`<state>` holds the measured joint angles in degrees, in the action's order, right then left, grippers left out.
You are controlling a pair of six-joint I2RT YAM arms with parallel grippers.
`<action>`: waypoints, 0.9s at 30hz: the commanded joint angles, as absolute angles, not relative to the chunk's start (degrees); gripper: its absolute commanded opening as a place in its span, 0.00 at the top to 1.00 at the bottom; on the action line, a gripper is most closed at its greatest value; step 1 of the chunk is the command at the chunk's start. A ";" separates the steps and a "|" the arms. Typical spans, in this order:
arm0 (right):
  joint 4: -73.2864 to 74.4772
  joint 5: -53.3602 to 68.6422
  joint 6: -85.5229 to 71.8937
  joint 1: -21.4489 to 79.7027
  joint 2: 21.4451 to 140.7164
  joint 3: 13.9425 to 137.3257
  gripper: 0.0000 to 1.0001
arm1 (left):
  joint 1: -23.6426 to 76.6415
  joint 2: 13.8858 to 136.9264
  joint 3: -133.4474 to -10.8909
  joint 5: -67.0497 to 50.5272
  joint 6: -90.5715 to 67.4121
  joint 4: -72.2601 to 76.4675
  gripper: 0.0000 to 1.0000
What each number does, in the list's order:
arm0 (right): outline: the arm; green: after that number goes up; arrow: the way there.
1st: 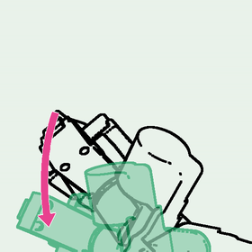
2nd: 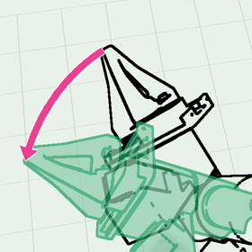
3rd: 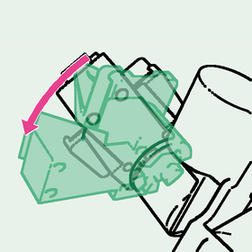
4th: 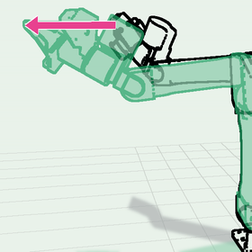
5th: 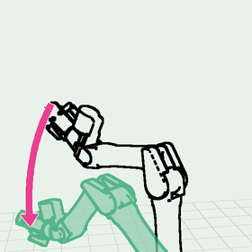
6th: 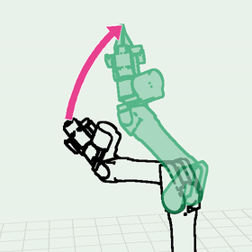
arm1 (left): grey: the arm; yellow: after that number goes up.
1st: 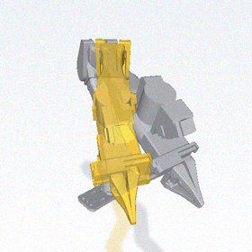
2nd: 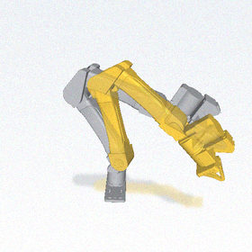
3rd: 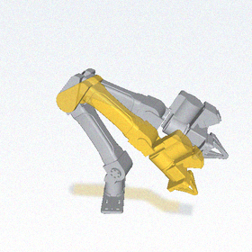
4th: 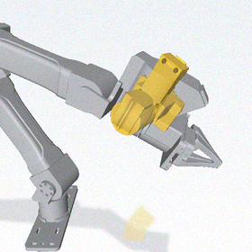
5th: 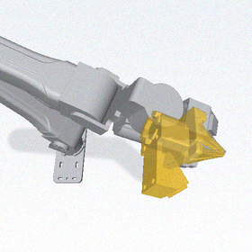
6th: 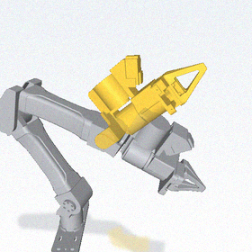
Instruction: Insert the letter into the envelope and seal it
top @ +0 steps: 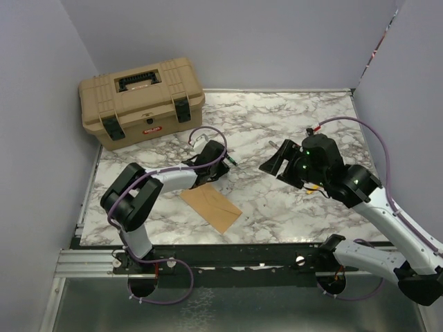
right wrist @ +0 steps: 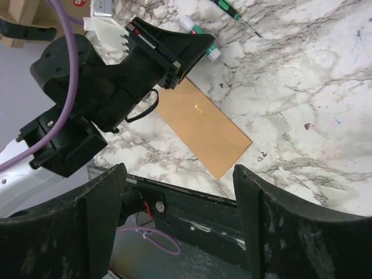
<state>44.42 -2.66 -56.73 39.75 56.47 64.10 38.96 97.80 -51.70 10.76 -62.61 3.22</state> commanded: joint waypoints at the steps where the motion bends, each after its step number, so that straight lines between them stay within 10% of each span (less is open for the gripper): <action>1: 48.32 -8.33 -54.75 39.64 54.06 65.08 0.23 | 39.31 102.26 -54.17 10.62 -69.51 0.30 0.94; 27: 66.34 -19.87 -50.54 39.64 56.41 75.04 0.00 | 42.03 80.93 -63.75 27.94 -48.87 -23.83 0.01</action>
<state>58.08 -13.23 -50.72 39.75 53.95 71.59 41.82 89.06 -58.96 20.78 -59.27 -13.80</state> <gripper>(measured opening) 0.993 0.972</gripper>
